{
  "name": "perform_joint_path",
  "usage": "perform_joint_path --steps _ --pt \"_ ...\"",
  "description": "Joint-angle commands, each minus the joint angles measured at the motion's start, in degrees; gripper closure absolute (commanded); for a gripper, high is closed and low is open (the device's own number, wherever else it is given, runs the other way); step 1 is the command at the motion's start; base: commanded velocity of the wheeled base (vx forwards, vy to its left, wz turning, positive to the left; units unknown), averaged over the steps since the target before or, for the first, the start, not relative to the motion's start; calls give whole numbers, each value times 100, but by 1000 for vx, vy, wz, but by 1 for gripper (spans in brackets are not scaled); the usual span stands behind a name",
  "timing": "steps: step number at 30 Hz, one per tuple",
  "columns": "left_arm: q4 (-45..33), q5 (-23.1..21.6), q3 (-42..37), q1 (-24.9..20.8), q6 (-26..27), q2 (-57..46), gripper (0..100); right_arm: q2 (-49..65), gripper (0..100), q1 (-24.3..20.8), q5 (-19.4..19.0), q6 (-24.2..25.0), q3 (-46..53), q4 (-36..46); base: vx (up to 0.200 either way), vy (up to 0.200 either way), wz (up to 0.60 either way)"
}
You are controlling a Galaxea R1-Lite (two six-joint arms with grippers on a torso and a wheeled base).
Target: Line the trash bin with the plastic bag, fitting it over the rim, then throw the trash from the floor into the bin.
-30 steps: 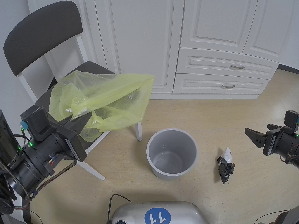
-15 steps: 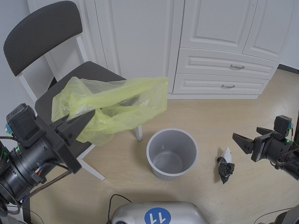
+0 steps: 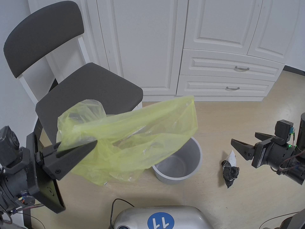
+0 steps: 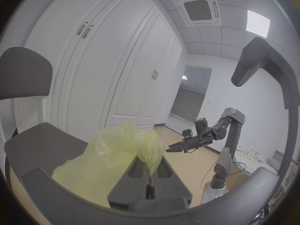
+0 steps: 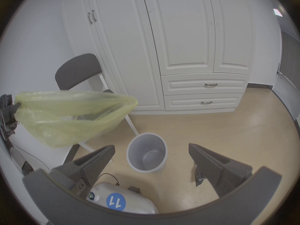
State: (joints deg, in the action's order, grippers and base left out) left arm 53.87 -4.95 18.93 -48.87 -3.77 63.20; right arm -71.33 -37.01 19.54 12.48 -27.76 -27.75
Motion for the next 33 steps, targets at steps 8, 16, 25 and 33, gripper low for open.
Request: perform_joint_path --steps 8,16,25,33 --pt "9 -305 -188 0 -1 -194 100 -109 0 -8 -557 52 245 -214 0 0 0" --pt "9 -314 -188 -114 -1 -211 100 -857 0 -17 -838 255 385 -249 0 0 0" --pt "300 -498 -346 -202 -10 -202 100 -1208 0 -8 -1040 211 201 -680 0 0 0" --pt "423 -639 -417 -193 -10 -211 100 -1278 0 326 -1198 -106 -397 -583 0 0 0"
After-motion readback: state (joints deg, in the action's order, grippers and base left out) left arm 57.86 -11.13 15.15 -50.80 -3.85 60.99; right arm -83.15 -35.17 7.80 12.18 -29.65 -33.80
